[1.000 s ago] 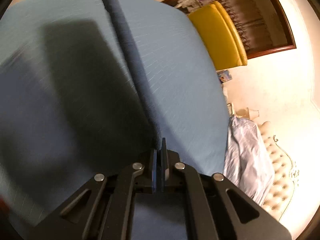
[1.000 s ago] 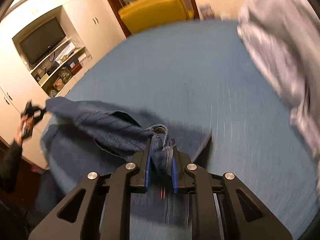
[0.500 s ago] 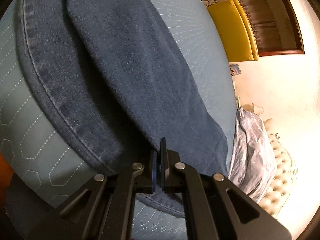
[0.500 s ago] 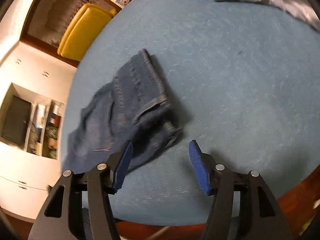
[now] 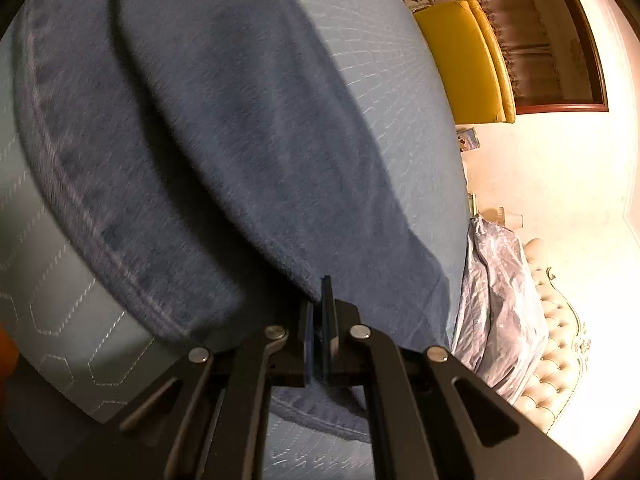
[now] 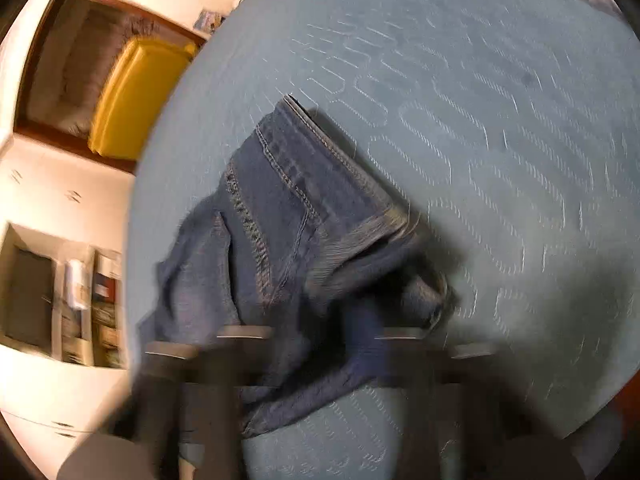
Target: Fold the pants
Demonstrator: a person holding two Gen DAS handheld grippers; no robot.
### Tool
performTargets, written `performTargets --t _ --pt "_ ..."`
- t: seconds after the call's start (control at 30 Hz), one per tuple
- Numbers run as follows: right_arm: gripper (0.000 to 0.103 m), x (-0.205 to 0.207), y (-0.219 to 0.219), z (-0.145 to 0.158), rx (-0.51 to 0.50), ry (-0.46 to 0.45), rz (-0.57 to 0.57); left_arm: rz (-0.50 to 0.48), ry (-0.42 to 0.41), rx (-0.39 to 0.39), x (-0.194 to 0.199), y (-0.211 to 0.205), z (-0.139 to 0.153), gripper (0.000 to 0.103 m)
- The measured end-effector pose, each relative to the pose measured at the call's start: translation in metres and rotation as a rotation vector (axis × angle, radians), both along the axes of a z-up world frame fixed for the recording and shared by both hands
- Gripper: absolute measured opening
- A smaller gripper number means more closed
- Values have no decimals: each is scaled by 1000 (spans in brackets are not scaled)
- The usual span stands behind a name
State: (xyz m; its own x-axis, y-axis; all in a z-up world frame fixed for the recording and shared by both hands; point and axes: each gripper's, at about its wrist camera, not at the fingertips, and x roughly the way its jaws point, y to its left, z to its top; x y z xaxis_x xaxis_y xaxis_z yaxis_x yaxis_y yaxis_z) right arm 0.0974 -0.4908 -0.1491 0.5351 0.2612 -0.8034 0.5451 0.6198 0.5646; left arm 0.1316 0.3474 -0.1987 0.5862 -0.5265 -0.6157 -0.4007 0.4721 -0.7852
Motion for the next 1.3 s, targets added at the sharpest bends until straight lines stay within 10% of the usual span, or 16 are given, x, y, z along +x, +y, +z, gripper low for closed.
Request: performTargets --t 0.17,0.37,0.67,1.0,1.17,1.3 --pt "9 -9 10 43 -76 -33 46 12 -59 46 -31 5 41 2" --pt "8 3 11 -4 -142 99 98 -4 43 19 -40 8 -15 2" --pt "7 14 26 -8 -262 117 136 -5 12 17 -45 8 -18 3" --pt "6 42 61 -6 -409 188 157 86 -94 -1 -51 43 -11 33" --pt "6 43 51 -9 -425 211 155 181 -116 -39 -45 83 -18 32" --pt "7 31 50 -9 -441 229 155 235 -114 -63 -41 110 -23 13"
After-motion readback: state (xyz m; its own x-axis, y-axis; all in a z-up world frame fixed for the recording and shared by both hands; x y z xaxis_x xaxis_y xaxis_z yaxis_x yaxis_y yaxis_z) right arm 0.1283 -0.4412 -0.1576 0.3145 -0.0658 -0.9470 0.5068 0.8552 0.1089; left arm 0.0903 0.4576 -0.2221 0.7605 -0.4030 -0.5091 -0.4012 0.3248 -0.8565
